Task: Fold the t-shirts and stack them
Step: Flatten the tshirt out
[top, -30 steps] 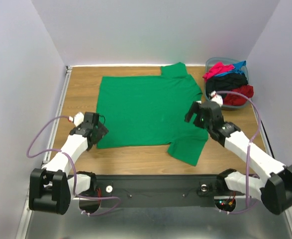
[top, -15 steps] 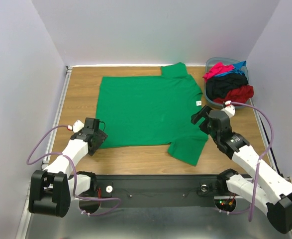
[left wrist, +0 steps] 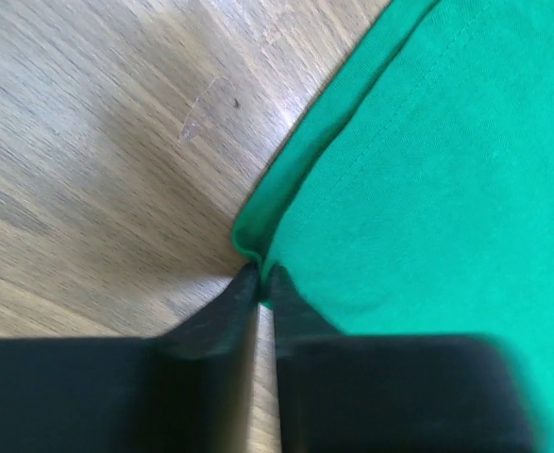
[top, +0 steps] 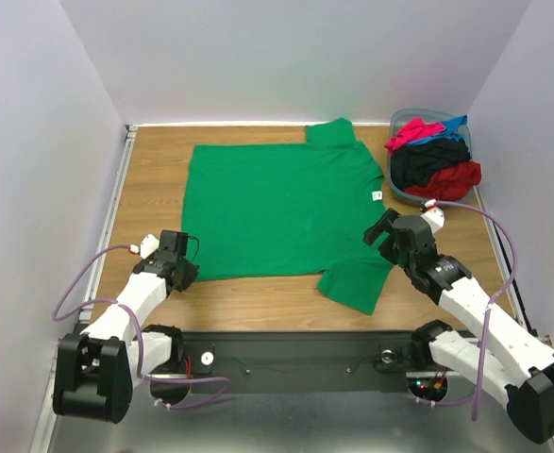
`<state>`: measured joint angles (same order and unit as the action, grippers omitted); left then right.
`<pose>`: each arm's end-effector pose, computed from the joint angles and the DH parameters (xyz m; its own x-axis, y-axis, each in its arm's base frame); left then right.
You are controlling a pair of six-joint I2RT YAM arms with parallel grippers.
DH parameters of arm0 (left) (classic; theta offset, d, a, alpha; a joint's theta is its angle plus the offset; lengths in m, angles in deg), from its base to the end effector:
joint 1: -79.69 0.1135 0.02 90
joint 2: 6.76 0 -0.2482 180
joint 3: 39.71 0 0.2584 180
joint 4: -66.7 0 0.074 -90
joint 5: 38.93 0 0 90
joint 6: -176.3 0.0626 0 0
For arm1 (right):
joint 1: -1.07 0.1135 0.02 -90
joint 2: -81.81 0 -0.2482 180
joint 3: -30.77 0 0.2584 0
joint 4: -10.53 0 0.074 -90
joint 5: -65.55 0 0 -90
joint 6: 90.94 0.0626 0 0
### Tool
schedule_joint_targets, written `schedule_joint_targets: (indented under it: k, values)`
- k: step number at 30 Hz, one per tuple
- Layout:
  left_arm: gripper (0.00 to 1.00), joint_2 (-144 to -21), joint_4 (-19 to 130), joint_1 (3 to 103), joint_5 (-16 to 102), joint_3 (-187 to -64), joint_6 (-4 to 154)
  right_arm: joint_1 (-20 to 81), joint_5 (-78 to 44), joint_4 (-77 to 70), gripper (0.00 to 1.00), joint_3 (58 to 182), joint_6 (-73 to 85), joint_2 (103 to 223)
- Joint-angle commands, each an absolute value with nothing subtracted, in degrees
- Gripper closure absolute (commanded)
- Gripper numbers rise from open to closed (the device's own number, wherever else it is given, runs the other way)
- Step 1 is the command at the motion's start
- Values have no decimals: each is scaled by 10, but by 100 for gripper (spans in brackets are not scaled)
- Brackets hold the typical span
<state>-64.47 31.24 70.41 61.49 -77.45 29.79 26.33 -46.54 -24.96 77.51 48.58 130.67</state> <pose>0.2063 -0.0222 0.1234 -0.4962 -0.7500 -0.4373 -0.6461 0.6555 -0.3910 0.2086 0.0724 0.2103 -0.4541 0.5650 -0.6888 0.3380 0.8246 0.4536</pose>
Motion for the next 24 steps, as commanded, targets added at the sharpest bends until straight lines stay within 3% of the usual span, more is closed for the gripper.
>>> schedule_joint_targets:
  k: [1,11,18,22,24]
  values:
    - [100,-645,313,703,614,-770,301,266,-457,-288,0,774,490,1293]
    - [100,-608,325,703,609,-764,307,313,-369,-400,0,736,518,1381]
    - [100,-612,324,703,607,-768,309,430,-393,-458,0,751,590,1424]
    - [100,-614,324,703,614,-769,309,451,-431,-468,5,756,613,1457]
    - [100,-614,324,703,614,-769,309,455,-440,-457,13,757,618,1481]
